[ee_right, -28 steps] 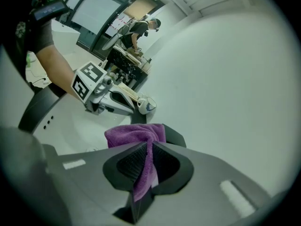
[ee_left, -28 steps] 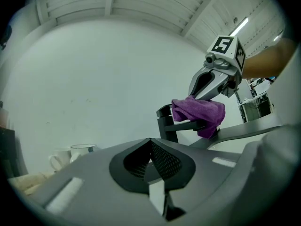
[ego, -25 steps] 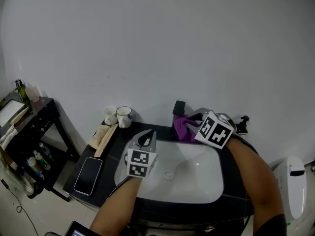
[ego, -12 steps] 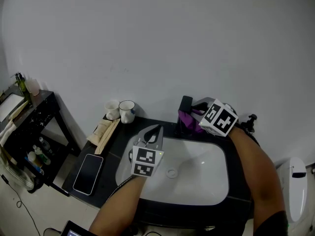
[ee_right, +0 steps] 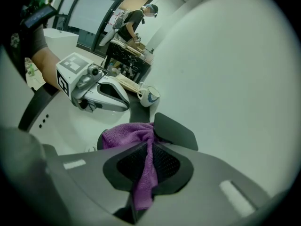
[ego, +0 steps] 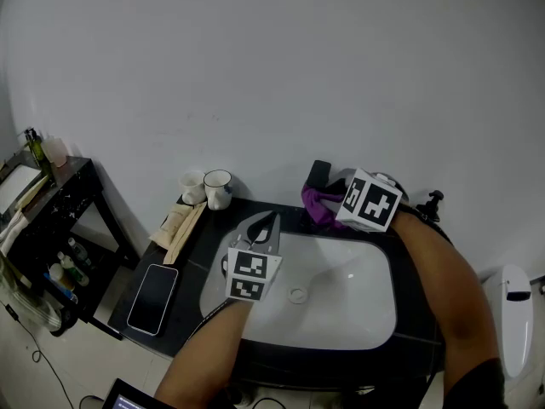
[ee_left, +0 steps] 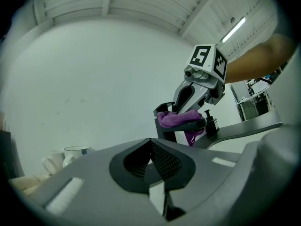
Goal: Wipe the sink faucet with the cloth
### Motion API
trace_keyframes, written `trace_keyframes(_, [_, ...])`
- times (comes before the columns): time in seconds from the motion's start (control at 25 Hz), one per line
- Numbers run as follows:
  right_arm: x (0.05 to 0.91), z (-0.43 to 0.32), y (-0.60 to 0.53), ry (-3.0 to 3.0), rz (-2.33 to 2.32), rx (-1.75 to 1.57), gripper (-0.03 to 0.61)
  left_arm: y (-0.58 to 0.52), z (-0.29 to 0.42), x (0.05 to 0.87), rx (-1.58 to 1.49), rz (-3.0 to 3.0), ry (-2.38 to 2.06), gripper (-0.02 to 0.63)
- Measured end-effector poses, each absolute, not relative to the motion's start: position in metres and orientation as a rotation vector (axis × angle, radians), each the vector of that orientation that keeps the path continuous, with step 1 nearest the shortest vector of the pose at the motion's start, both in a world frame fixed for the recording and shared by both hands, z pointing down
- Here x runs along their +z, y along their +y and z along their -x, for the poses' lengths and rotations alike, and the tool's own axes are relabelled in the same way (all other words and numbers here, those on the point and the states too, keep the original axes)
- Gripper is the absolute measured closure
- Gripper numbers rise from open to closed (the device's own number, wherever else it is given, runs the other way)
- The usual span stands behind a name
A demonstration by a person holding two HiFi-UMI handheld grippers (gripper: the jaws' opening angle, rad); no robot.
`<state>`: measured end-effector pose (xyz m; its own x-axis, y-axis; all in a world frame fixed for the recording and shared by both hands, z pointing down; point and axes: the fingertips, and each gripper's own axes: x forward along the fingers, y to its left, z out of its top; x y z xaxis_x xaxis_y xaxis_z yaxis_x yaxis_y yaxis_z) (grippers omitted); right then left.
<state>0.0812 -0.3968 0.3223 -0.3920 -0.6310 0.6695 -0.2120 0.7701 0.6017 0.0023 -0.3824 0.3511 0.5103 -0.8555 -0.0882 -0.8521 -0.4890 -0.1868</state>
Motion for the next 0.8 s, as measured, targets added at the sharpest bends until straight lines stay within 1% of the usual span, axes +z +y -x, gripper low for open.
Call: trace_keyframes(0.8, [0.329, -0.07, -0.304, -1.966, -0.398, -0.605, 0.545, -0.376, -0.001, 0.354, -0.058, 2.545, 1.453, 0.597])
